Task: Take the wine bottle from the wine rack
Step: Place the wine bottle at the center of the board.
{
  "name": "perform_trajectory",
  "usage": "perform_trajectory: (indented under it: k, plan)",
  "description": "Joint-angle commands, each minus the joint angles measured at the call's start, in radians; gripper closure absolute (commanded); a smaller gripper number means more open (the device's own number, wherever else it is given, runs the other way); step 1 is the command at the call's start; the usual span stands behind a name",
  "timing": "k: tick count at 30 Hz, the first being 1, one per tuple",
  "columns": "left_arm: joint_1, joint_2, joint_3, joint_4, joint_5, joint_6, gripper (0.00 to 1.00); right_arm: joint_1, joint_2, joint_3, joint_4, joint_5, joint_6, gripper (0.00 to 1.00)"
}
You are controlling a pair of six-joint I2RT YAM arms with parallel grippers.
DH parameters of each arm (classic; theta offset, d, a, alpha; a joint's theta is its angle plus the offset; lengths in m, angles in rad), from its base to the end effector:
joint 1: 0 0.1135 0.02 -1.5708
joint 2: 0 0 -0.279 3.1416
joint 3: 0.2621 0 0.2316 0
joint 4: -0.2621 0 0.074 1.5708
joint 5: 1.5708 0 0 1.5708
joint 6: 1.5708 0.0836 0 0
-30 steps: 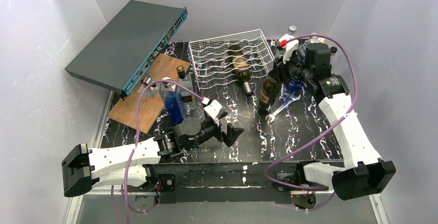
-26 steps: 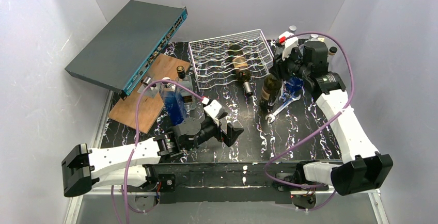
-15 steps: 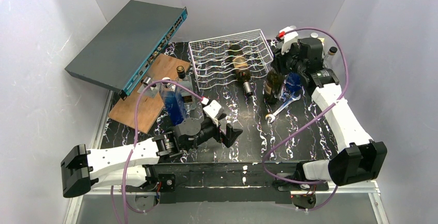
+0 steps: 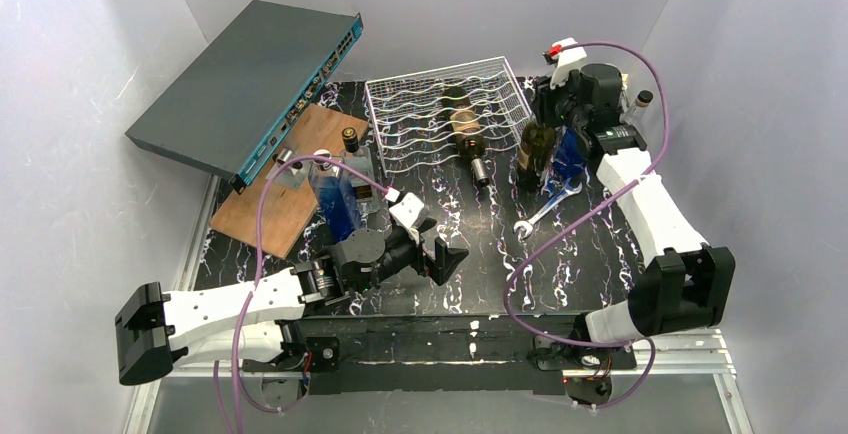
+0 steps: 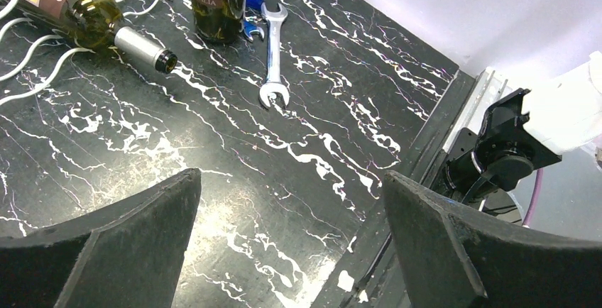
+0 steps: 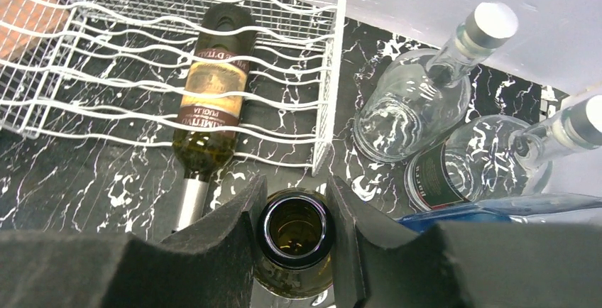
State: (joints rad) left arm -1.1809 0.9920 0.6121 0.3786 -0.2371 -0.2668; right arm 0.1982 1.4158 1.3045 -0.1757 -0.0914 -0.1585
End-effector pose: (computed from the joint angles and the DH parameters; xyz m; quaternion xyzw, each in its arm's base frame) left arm 0.1142 -0.2262 0.3196 0.2351 0.6674 -0.4020 0.5812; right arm 0.3482 0.0777 0.3794 -0.1689 0.7826 0.0485 0.5972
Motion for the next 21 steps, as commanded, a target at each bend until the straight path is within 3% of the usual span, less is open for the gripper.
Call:
perform_trajectory:
  k: [1,7,21]
  plan:
    - [0.004,-0.032,-0.015,-0.006,-0.028,-0.01,0.02,-0.031,0.016,0.059,0.145,0.032,0.034,0.99]
    - [0.003,-0.038,-0.015,-0.01,-0.028,-0.012,0.02,-0.053,0.04,0.056,0.159,0.015,0.063,0.91]
    - [0.004,-0.05,-0.017,-0.019,-0.028,-0.019,0.02,-0.068,0.041,0.053,0.154,-0.043,0.085,0.44]
